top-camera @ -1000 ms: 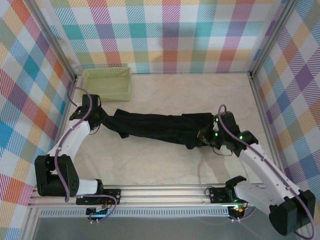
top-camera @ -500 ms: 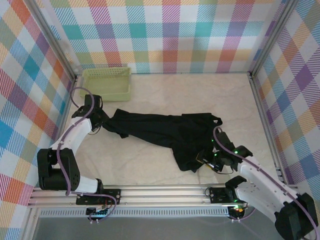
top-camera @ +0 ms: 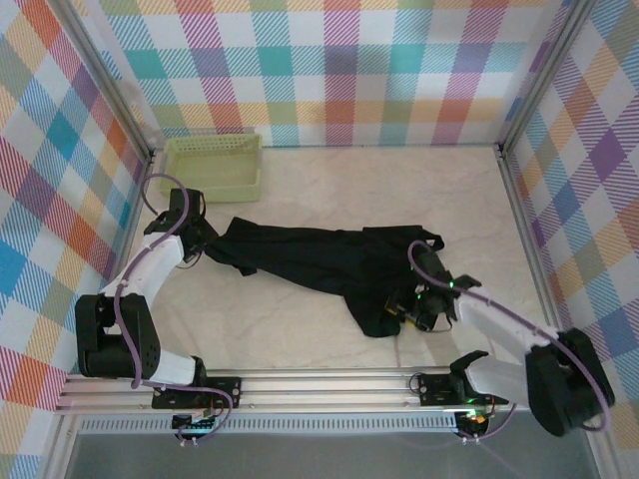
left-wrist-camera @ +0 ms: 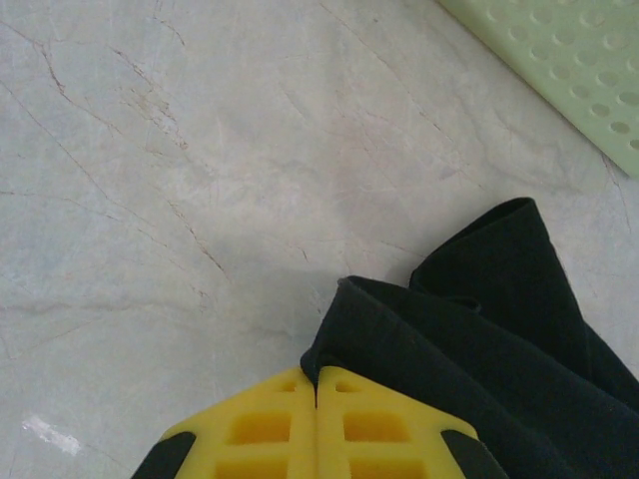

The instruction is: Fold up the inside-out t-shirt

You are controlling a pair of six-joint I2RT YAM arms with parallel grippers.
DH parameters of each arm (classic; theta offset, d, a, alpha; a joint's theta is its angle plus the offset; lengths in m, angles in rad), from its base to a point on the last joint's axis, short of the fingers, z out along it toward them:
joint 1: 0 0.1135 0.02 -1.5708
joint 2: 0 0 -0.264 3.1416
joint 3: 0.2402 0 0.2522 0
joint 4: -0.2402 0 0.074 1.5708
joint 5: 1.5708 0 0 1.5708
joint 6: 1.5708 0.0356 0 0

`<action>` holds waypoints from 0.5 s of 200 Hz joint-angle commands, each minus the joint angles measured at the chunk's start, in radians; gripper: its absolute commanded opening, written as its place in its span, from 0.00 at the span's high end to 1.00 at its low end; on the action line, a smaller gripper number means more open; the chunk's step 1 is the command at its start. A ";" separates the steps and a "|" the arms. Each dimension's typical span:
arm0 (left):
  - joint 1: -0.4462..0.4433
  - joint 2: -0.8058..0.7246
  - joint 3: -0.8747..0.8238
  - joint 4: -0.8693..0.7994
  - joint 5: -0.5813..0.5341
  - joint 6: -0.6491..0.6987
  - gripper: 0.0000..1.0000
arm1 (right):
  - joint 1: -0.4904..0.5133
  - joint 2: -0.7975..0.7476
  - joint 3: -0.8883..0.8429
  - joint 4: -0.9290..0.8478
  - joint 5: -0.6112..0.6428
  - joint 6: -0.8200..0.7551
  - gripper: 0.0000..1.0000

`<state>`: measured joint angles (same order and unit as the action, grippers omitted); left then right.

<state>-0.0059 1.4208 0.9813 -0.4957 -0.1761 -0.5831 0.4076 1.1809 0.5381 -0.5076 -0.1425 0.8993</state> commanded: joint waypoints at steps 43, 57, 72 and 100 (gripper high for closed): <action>0.002 0.010 0.077 -0.024 0.010 0.008 1.00 | -0.148 0.422 0.380 0.063 -0.049 -0.255 0.45; 0.002 0.016 0.082 -0.026 0.009 0.008 1.00 | -0.150 0.424 0.395 0.046 -0.028 -0.276 0.44; 0.003 0.023 0.090 -0.029 0.009 0.010 1.00 | -0.142 0.351 0.366 0.012 -0.011 -0.302 0.43; 0.002 0.047 0.103 -0.017 0.015 0.008 1.00 | -0.088 0.141 0.267 -0.112 0.085 -0.330 0.39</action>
<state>-0.0059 1.4429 1.0477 -0.4984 -0.1684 -0.5827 0.2745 1.4872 0.8734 -0.4755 -0.1371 0.6334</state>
